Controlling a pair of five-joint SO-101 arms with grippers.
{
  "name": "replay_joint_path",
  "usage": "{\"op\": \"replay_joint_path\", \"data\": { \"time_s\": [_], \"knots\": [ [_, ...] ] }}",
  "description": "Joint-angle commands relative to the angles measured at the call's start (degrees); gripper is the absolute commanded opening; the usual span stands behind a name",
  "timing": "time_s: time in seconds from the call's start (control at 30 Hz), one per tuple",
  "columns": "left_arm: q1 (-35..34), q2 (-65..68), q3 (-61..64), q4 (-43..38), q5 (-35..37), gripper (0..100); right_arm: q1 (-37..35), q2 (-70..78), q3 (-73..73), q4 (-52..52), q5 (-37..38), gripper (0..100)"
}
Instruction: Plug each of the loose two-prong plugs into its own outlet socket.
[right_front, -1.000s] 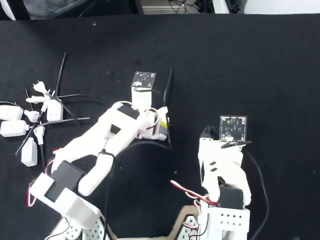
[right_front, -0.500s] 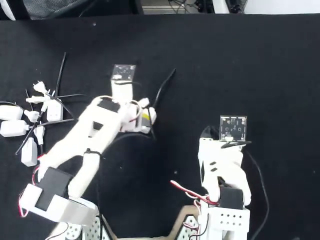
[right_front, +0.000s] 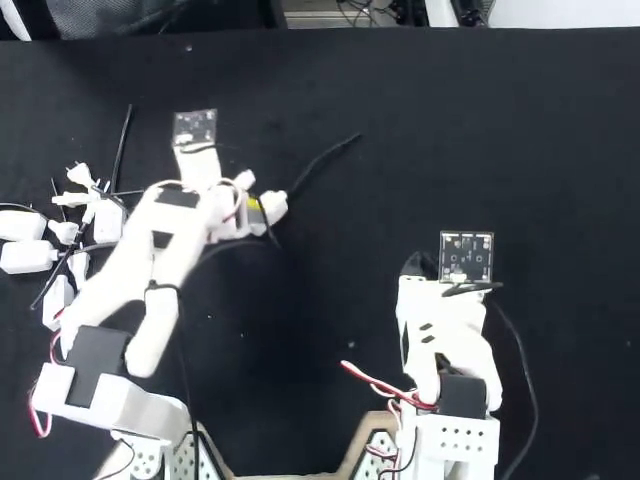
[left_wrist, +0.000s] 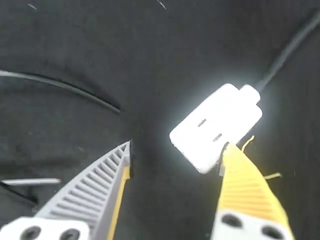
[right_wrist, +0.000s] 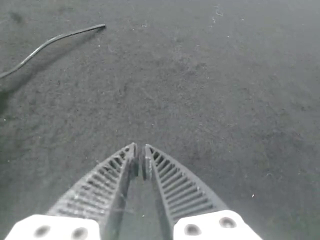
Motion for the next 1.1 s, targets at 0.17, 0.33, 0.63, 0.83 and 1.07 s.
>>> {"op": "replay_joint_path", "data": {
  "time_s": [0.17,0.33,0.63,0.83,1.07],
  "knots": [
    [-5.8,-0.3,-5.4,-6.6,-0.5,29,1.0,-2.8,-2.9,-1.6,-0.2,1.5],
    [-5.8,-0.4,-5.6,-8.4,-0.5,29,1.0,-2.8,-2.8,-1.6,-0.1,1.5],
    [1.6,-0.3,-9.8,3.4,-17.8,29,-0.9,-2.8,-2.6,-1.6,0.0,1.5],
    [2.9,-0.1,-11.7,5.1,-29.0,29,-1.1,-2.8,-2.6,-1.6,0.0,1.5],
    [2.0,6.5,-16.9,4.8,-31.3,29,-1.1,-2.8,-2.6,-1.6,0.0,1.5]
  ]
}}
